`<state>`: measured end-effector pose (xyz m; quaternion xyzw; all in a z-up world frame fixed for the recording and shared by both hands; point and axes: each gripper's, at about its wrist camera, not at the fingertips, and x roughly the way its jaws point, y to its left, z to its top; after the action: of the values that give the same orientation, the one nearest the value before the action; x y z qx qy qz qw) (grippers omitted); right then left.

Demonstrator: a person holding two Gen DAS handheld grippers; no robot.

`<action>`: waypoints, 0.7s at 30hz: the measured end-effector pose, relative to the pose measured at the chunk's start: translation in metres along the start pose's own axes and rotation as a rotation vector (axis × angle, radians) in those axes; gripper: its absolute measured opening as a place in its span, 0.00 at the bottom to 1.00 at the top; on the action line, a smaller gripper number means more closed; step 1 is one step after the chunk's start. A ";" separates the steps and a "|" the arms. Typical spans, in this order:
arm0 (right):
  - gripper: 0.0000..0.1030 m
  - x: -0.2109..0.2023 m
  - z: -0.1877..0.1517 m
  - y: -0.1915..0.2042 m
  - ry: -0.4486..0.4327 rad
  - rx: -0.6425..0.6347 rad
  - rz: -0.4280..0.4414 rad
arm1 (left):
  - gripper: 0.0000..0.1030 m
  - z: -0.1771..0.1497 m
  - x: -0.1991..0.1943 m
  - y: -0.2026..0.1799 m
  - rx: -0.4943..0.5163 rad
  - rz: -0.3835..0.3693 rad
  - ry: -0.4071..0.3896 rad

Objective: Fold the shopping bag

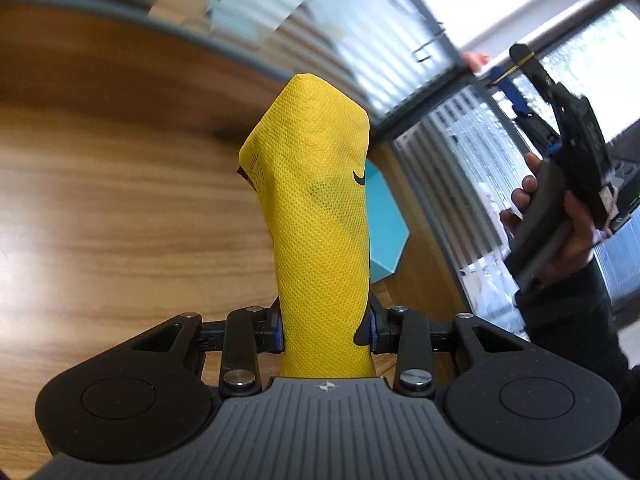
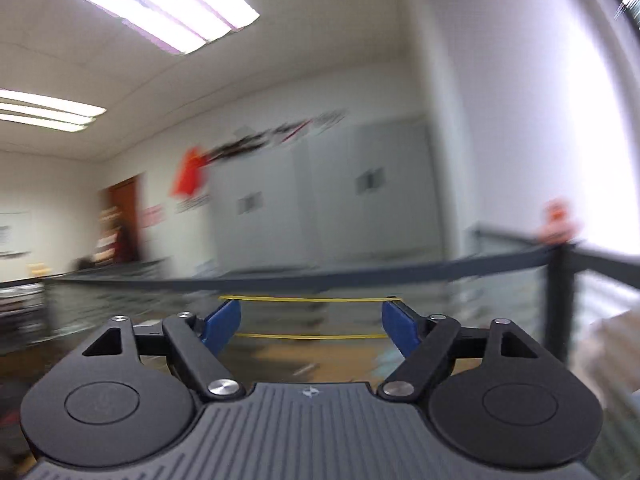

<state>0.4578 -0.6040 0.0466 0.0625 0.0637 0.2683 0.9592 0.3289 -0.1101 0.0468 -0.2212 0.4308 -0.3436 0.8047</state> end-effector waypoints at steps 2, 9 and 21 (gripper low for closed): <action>0.81 -0.006 0.008 0.016 0.089 -0.010 0.105 | 0.36 -0.003 -0.020 -0.011 0.047 -0.012 -0.035; 0.83 -0.043 0.014 0.079 0.133 -0.020 0.236 | 0.36 -0.008 -0.073 -0.041 0.136 -0.064 -0.125; 0.83 -0.095 0.036 0.160 0.278 -0.090 0.470 | 0.36 -0.021 -0.122 -0.066 0.293 -0.136 -0.109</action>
<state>0.3019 -0.5212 0.1150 -0.0045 0.1664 0.4920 0.8545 0.2399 -0.0646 0.1446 -0.1483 0.3160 -0.4438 0.8253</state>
